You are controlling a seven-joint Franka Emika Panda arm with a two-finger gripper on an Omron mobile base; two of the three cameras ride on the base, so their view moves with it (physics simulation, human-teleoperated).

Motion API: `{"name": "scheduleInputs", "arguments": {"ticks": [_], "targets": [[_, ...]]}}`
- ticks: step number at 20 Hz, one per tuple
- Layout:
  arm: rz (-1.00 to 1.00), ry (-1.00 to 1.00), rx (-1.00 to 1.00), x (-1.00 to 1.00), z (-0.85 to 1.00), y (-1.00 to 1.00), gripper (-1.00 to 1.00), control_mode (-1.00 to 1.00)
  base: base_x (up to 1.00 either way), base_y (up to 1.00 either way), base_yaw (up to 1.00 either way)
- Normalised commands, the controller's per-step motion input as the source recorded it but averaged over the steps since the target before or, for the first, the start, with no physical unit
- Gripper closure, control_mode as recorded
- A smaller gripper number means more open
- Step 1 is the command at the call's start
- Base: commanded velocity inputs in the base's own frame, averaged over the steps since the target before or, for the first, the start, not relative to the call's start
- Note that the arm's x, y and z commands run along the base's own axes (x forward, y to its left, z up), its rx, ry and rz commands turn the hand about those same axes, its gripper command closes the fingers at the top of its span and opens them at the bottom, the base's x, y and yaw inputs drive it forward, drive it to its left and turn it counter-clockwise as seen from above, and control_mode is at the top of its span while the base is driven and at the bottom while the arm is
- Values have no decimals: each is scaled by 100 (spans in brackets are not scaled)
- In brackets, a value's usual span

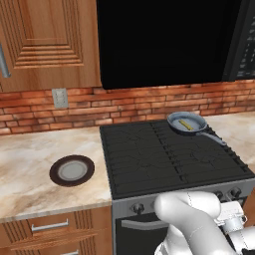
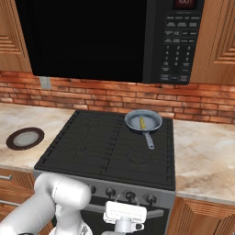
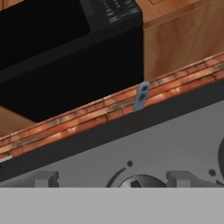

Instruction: Pick up the butter stick and place it in the pan. Then turn on the burner for the pan.

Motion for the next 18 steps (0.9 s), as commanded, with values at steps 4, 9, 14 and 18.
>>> {"name": "scheduleInputs", "arguments": {"ticks": [4, 9, 14, 18], "targets": [[0, 0, 0, 0, 0, 1, 100, -100, 0, 0, 0], [0, 0, 0, 0, 0, 0, 100, -100, 0, 0, 0], [0, 0, -1, 3, 0, 0, 100, -100, 0, 0, 0], [0, 0, -9, 0, 0, 0, 100, -100, 0, 0, 0]]}}
